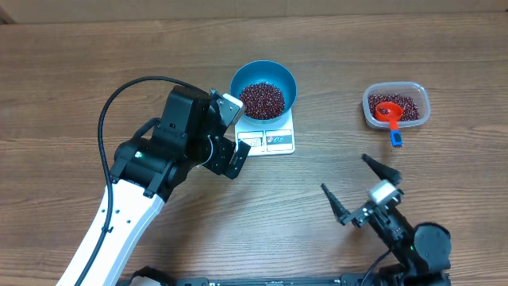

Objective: Scoop item into bowl and weigh 150g on scale

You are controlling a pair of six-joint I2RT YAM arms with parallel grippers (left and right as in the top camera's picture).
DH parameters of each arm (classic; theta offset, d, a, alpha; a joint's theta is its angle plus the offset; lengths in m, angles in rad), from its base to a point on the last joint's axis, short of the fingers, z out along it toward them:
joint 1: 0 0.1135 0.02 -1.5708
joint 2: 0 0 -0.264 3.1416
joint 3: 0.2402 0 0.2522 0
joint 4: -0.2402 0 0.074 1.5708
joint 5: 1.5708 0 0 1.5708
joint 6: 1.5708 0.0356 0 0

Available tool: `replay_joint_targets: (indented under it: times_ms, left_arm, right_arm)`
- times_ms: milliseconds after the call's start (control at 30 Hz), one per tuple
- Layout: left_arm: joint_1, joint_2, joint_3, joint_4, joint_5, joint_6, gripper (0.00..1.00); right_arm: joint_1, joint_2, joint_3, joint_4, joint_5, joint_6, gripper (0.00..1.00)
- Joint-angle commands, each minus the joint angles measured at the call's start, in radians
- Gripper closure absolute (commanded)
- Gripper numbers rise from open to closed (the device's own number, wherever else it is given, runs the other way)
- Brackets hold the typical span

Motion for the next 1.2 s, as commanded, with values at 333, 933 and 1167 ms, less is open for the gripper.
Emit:
replay_joint_targets:
  times_ms: [333,933,1167]
  left_arm:
    - [0.004,0.005,-0.002,-0.002,0.012,0.019,0.0]
    - [0.004,0.005,-0.002,-0.002,0.012,0.019,0.0]
    - [0.004,0.005,-0.002,-0.002,0.012,0.019,0.0]
  right_arm:
    - [-0.056,-0.049,-0.095,0.016,0.175,0.224,0.0]
    - [-0.055,-0.048,-0.094,0.004,0.187,0.223,0.0]
    - [-0.055,-0.048,-0.094,0.003,0.187,0.223,0.0]
